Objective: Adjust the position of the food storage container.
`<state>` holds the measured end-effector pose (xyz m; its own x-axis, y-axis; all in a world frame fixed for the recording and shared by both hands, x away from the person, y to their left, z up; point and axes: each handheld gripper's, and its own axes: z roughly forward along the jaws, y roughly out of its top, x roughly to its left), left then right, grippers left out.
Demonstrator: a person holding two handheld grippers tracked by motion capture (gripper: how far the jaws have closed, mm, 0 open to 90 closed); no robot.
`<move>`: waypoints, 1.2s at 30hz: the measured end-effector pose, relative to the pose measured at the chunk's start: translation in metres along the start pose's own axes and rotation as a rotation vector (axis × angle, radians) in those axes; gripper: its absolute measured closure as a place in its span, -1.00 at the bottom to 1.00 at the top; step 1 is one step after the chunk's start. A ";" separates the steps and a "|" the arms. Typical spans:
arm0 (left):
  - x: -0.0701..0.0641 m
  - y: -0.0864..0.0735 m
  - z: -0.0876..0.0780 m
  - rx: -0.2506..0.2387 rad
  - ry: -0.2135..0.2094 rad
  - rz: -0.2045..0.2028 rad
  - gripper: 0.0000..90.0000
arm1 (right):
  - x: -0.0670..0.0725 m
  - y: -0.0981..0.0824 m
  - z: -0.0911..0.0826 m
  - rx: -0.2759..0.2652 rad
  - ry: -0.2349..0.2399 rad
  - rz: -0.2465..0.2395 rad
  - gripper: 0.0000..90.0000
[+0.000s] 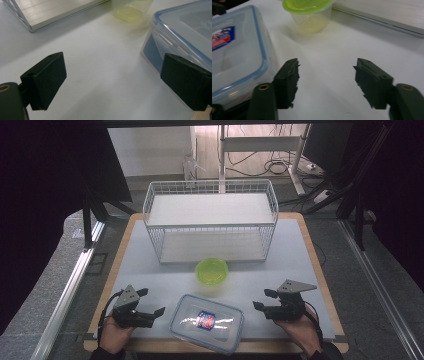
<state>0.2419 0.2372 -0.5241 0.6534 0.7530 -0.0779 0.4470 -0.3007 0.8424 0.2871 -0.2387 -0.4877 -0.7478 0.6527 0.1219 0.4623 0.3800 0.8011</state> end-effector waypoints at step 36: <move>-0.005 0.001 -0.001 -0.004 -0.028 0.020 -0.70 | 0.037 0.066 0.056 0.046 0.083 -0.208 1.00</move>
<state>0.2379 0.2335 -0.5220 0.6789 0.7303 -0.0755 0.4314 -0.3136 0.8459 0.3171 -0.1528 -0.4636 -0.8651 0.5016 0.0061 0.3136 0.5314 0.7870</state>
